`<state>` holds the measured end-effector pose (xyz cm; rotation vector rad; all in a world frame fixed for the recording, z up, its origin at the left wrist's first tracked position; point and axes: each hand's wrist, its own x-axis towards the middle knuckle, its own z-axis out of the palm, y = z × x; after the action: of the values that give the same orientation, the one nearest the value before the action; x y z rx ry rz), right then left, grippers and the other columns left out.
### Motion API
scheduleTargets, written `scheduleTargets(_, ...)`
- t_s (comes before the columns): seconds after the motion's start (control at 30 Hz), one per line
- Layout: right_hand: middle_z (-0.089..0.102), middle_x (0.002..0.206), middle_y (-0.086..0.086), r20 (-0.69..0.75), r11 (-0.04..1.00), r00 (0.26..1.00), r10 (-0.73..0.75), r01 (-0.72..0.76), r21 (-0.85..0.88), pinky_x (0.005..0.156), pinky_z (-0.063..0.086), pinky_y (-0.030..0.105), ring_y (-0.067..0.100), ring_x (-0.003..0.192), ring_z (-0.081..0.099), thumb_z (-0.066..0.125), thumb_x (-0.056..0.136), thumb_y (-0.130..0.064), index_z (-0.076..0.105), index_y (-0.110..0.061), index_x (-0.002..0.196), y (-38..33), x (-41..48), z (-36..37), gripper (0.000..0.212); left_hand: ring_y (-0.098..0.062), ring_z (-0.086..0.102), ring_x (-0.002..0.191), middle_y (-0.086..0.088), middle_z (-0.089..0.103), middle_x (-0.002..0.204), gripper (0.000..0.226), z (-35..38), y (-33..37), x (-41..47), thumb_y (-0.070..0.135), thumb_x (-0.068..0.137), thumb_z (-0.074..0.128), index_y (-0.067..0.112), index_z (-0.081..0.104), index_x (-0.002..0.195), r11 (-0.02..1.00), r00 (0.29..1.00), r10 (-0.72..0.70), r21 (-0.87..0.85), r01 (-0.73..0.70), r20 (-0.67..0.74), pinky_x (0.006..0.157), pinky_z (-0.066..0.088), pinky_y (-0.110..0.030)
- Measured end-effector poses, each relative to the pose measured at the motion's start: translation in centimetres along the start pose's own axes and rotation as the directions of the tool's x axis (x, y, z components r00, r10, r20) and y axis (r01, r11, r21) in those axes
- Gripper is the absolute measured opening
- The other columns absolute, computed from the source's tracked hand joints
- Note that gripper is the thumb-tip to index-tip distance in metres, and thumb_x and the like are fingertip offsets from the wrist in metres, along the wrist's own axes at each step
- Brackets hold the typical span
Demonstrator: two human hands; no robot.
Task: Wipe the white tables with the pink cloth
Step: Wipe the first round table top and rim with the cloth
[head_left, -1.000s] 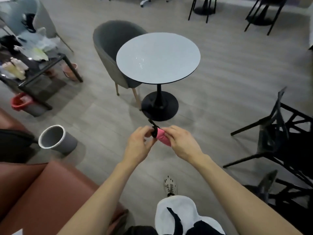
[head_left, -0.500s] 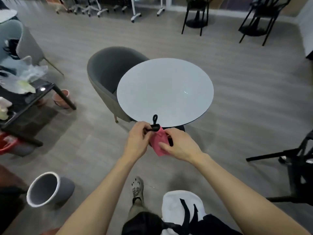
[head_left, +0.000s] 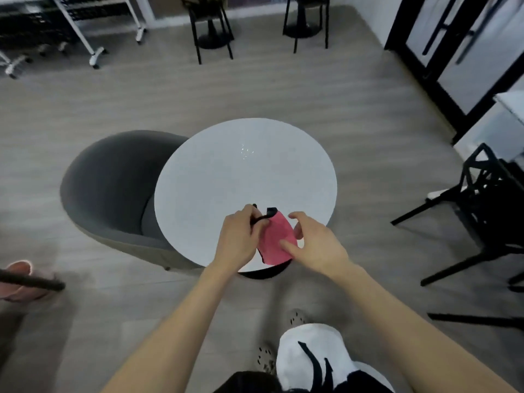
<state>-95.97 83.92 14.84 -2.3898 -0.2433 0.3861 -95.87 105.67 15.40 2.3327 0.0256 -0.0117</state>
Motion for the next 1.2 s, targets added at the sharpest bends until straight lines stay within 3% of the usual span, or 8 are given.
scheduleTargets(0.17,0.06,0.138,-0.01,0.002,0.999,0.999,0.044,-0.044,-0.002,0.101,0.054,0.04,0.017,0.119,0.064,0.075,0.084,-0.066,0.041,-0.03,0.156,-1.4,5.8,1.9,0.087,-0.015,0.065,0.078,0.01,0.07,0.083,0.017,-2.2,-2.8,5.3,0.039,0.106,0.065,0.028,0.056,0.096,0.991,0.993,-0.101,-0.081,0.106,0.067,0.068,0.049,-0.035)
scheduleTargets(0.37,0.062,0.142,-0.008,0.096,0.999,0.994,0.047,-0.047,-0.006,0.103,0.054,0.041,0.017,0.123,0.064,0.072,0.083,-0.076,0.048,-0.028,0.154,-4.9,14.0,4.8,0.089,-0.005,0.055,0.061,0.003,0.067,0.069,0.016,-8.2,-6.1,11.0,0.038,0.105,0.068,0.032,0.058,0.116,0.974,0.985,-0.162,-0.149,0.17,0.066,0.056,0.042,-0.019)
scheduleTargets(0.63,0.075,0.106,-0.007,0.128,0.89,0.975,0.182,-0.219,0.4,0.086,0.057,0.036,0.017,0.097,0.071,0.077,0.095,-0.04,0.068,-0.027,0.115,-10.3,20.5,7.8,0.026,-0.01,0.055,0.078,0.006,0.054,0.077,0.03,-14.0,-12.5,15.6,0.024,0.108,0.062,0.045,0.061,0.129,0.917,0.972,-0.194,-0.326,0.228,0.134,0.071,0.045,-0.026)
scheduleTargets(0.77,0.07,0.093,-0.007,0.029,0.864,0.961,0.273,-0.259,0.432,0.079,0.049,0.033,0.014,0.084,0.062,0.07,0.098,-0.026,0.068,-0.023,0.1,-12.3,22.3,10.2,0.004,-0.014,0.069,0.107,0.007,0.07,0.114,0.052,-15.8,-16.3,17.7,0.015,0.1,0.072,0.049,0.058,0.137,0.898,0.948,-0.192,-0.344,0.274,0.256,0.077,0.052,-0.017)
scheduleTargets(0.9,0.068,0.093,-0.01,-0.05,0.865,0.945,0.324,-0.274,0.42,0.082,0.049,0.036,0.016,0.089,0.061,0.065,0.096,-0.022,0.064,-0.033,0.096,-15.0,22.4,13.0,0.011,-0.016,0.07,0.116,0.008,0.063,0.131,0.076,-17.8,-20.4,20.2,0.024,0.089,0.089,0.042,0.047,0.15,0.865,0.818,-0.215,-0.284,0.413,0.533,0.087,0.055,-0.023)
scheduleTargets(1.03,0.071,0.101,-0.017,-0.128,0.872,0.917,0.377,-0.304,0.384,0.087,0.051,0.032,0.01,0.099,0.066,0.061,0.096,-0.018,0.067,-0.036,0.101,-18.1,21.1,16.7,0.02,-0.019,0.073,0.109,-0.001,0.074,0.123,0.042,-19.7,-24.0,21.5,0.021,0.083,0.091,0.031,0.076,0.121,0.941,0.663,-0.112,-0.136,0.311,0.74,0.09,0.061,-0.031)
scheduleTargets(1.13,0.073,0.107,-0.016,-0.186,0.862,0.877,0.443,-0.359,0.357,0.09,0.057,0.035,0.011,0.102,0.068,0.058,0.101,-0.016,0.069,-0.033,0.112,-20.2,19.0,18.9,0.023,-0.011,0.067,0.117,0.005,0.071,0.124,0.02,-21.0,-25.8,20.9,0.023,0.08,0.09,0.023,0.076,0.095,0.986,0.634,-0.037,-0.075,0.149,0.773,0.104,0.051,-0.032)
scheduleTargets(1.2,0.074,0.104,-0.014,-0.201,0.855,0.863,0.463,-0.376,0.356,0.087,0.056,0.032,0.01,0.098,0.068,0.059,0.104,-0.019,0.069,-0.031,0.117,-21.6,17.4,19.7,0.02,-0.014,0.071,0.109,0.001,0.077,0.112,0.017,-21.9,-26.4,20.8,0.021,0.084,0.086,0.018,0.073,0.095,0.981,0.585,0.024,-0.131,0.142,0.811,0.105,0.052,-0.037)
